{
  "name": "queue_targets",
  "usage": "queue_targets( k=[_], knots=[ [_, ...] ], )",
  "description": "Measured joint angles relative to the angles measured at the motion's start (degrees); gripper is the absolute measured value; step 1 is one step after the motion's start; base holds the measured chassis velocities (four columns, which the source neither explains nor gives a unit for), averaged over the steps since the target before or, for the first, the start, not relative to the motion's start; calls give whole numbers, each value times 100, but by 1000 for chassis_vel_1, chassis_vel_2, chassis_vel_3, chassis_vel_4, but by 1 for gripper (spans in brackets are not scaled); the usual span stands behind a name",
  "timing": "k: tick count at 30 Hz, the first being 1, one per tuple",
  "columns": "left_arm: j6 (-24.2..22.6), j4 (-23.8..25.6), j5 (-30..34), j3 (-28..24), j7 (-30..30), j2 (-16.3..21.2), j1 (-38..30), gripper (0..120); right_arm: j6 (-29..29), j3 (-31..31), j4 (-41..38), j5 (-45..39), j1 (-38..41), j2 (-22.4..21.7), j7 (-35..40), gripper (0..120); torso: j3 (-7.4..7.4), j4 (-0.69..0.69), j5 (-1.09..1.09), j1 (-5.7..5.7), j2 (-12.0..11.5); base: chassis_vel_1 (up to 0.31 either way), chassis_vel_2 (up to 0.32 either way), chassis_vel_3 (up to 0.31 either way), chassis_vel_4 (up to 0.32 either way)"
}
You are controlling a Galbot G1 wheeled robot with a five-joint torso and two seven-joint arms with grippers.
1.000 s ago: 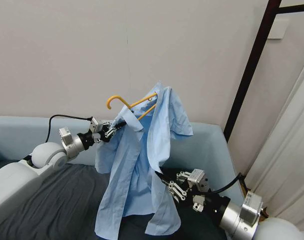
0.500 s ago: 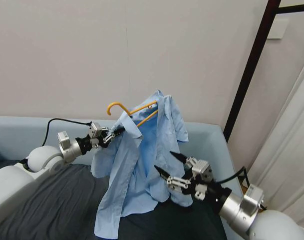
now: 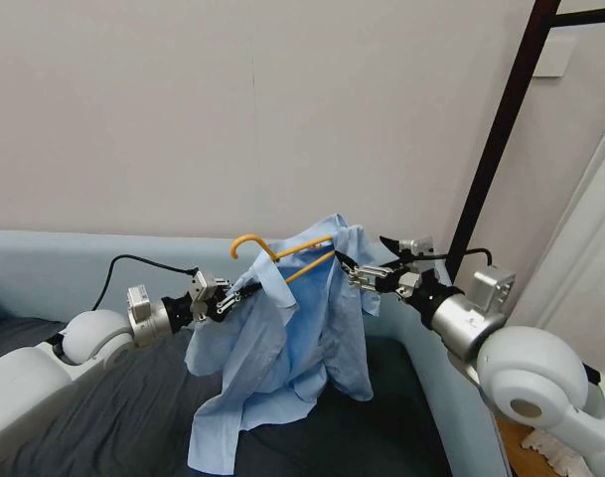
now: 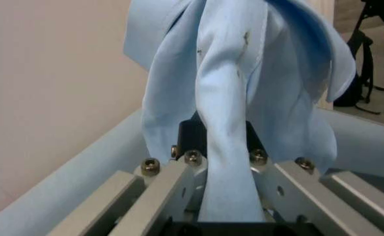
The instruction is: Pick up the clothes from the sofa and hang them on the clothes hanger.
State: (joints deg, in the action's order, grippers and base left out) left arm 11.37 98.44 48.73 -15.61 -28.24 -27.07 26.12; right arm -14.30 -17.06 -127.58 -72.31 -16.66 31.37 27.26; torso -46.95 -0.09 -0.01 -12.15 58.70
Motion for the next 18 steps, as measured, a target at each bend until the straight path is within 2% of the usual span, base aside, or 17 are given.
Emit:
queue_targets(
  k=[3,8,15,18],
  knots=[
    [37,-12,-73,-28,-36,-20,15,2,-101,-261,109,-425,436,140,135,100,0,1,0,0,0,0,0,0,0],
    [84,-53,-160,-56,-92,-33,39,2,-245,-622,220,-659,789,245,223,100,0,1,0,0,0,0,0,0,0],
    [92,-91,-213,-113,-98,-112,-19,2,-485,-920,390,-921,1049,419,533,99,0,0,0,0,0,0,0,0,0],
    [97,-75,-231,-148,-98,-122,-47,2,-558,-1020,484,-915,1160,453,680,89,0,0,1,0,0,0,0,0,0]
  ],
)
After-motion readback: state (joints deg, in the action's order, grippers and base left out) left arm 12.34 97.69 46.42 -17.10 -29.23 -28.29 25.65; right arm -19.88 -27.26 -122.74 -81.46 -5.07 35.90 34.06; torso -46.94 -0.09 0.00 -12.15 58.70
